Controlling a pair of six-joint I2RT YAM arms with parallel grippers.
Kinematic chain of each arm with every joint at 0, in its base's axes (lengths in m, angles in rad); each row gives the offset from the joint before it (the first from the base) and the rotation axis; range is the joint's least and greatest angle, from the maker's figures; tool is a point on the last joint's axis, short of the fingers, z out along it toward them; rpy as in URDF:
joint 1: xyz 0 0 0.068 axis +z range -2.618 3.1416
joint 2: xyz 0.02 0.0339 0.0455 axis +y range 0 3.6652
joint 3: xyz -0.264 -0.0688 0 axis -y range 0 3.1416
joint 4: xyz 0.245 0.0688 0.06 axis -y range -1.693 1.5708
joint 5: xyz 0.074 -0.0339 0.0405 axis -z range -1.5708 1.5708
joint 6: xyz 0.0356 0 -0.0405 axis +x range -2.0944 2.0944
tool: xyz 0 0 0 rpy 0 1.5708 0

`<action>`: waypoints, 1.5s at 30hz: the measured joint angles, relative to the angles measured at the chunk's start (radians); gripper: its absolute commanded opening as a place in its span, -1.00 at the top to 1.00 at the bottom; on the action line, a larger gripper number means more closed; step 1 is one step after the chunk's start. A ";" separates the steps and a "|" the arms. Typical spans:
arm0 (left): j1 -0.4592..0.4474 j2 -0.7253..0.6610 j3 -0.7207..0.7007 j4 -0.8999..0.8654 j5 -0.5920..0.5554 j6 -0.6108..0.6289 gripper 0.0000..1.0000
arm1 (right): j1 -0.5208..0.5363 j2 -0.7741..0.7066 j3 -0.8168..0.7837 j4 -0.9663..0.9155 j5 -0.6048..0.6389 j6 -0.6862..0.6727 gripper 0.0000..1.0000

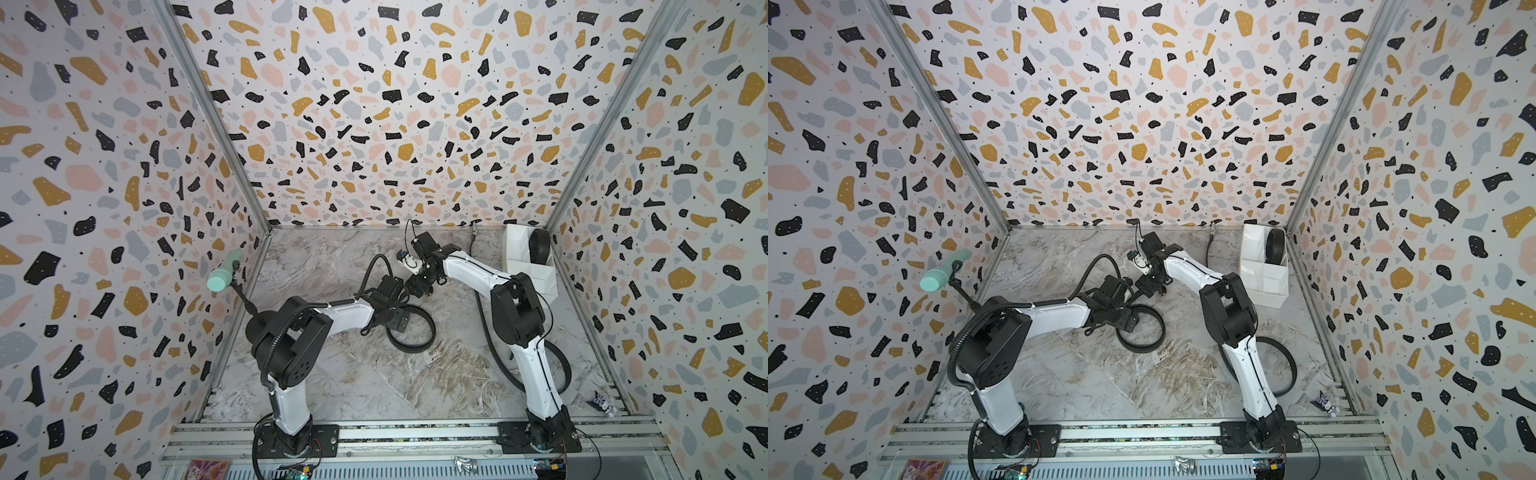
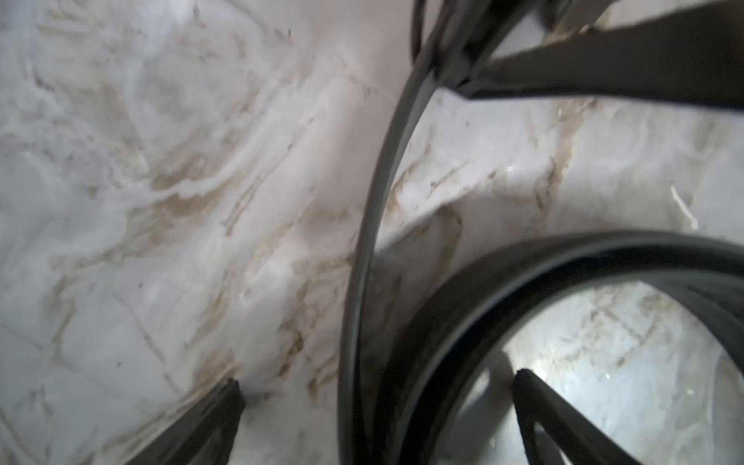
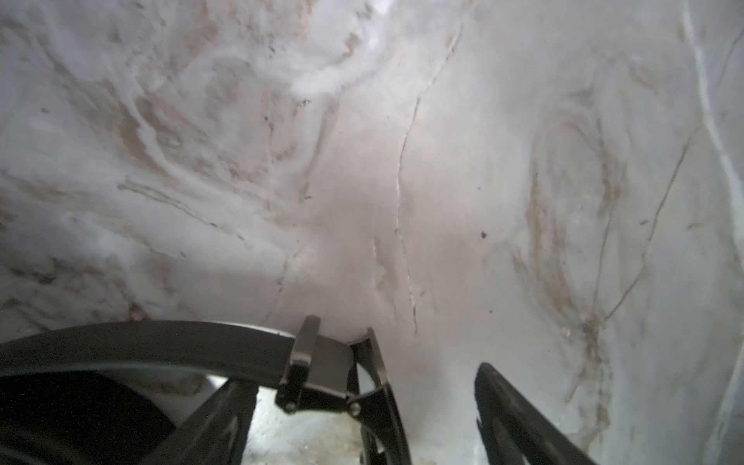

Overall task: Place the belts into the storage roll
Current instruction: Roll the belt at the center of the board.

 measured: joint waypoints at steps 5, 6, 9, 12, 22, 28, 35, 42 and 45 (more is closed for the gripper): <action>0.001 0.011 0.002 0.031 -0.016 -0.003 -0.97 | 0.012 0.000 -0.013 0.066 0.022 -0.089 -0.64; 0.001 0.013 0.002 0.038 -0.017 -0.003 -0.93 | 0.014 0.000 -0.024 0.082 0.018 -0.103 -0.54; 0.001 0.021 0.002 0.062 -0.023 -0.005 -0.79 | 0.021 0.000 -0.062 0.114 0.000 -0.133 -0.19; 0.002 0.020 -0.013 0.090 -0.038 -0.016 -0.72 | 0.024 0.000 -0.087 0.130 -0.017 -0.154 0.25; 0.056 -0.036 -0.109 0.147 -0.113 -0.079 -0.65 | 0.018 -0.096 -0.266 0.176 -0.031 -0.118 0.54; 0.066 -0.042 -0.115 0.146 -0.119 -0.071 -0.85 | 0.015 -0.164 -0.348 0.125 -0.037 -0.054 0.21; 0.039 -0.046 -0.095 0.101 -0.117 -0.023 -1.00 | 0.019 -0.199 -0.318 0.074 -0.048 -0.039 -0.30; 0.009 -0.070 -0.090 0.036 -0.101 0.017 -0.99 | 0.022 -0.192 -0.251 0.090 -0.072 -0.084 -0.36; 0.009 -0.088 -0.103 0.018 -0.096 0.021 -0.99 | 0.026 -0.154 -0.220 0.113 -0.077 -0.111 -0.34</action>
